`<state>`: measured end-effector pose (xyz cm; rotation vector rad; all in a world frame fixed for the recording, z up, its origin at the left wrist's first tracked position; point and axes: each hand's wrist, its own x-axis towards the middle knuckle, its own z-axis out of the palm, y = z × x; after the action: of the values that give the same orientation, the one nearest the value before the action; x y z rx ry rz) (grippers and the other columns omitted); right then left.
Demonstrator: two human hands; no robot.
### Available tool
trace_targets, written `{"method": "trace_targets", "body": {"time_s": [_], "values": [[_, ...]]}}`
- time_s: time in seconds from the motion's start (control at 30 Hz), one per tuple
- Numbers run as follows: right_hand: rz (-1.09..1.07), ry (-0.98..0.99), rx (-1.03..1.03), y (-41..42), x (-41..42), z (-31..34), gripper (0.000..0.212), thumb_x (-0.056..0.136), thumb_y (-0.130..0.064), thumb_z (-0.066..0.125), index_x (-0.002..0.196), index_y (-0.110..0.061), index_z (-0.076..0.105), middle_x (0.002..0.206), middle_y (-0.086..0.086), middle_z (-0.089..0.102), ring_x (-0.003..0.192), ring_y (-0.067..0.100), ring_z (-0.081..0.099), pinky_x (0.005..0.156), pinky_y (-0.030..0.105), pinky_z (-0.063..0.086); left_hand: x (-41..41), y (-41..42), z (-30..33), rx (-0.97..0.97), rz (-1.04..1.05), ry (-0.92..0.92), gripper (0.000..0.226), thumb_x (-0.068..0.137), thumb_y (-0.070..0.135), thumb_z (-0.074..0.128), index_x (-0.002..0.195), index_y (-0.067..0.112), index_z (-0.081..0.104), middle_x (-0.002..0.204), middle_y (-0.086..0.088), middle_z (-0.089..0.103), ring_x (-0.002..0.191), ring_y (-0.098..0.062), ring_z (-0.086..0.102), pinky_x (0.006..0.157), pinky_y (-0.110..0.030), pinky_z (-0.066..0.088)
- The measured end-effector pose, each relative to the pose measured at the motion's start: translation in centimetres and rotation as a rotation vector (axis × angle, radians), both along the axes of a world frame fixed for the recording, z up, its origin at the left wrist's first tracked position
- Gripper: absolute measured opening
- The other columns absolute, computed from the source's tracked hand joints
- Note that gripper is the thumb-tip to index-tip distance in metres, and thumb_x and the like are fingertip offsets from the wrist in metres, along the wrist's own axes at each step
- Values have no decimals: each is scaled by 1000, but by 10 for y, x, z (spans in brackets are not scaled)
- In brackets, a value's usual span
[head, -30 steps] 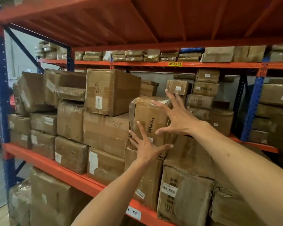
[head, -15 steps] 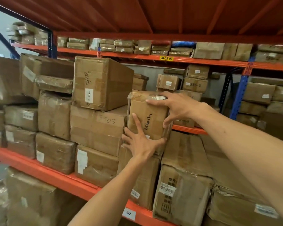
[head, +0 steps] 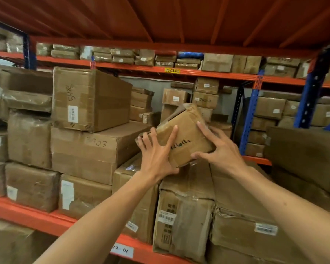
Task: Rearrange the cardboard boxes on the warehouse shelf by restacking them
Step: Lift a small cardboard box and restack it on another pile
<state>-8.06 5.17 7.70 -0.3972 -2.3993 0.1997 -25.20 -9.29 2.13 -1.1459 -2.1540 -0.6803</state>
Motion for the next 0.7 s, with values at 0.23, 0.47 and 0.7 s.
{"method": "trace_targets", "body": {"time_s": [0.23,0.47,0.7], "values": [[54,81,-310,17,22,-28,147,70,-53,93,150,-63,-30,177,3,6,158,30,21,124,53,22,-13,8,-7,339,-312,-424,150,54,75,86,152,57,-25,167,-6,-27,154,-40,-17,118,-65,-9],[35,-16,-316,35,25,-42,156,59,-51,100,148,-62,-27,176,11,10,155,37,30,123,55,28,-17,11,-13,177,-525,-531,149,57,64,93,151,61,-23,172,-9,14,153,-29,29,122,-58,28],[67,48,-405,44,22,-49,131,66,-31,101,154,-32,4,163,5,27,146,19,31,114,28,22,-20,10,11,78,-534,-604,132,56,36,98,154,36,10,141,0,44,128,-23,53,112,-43,46]]}}
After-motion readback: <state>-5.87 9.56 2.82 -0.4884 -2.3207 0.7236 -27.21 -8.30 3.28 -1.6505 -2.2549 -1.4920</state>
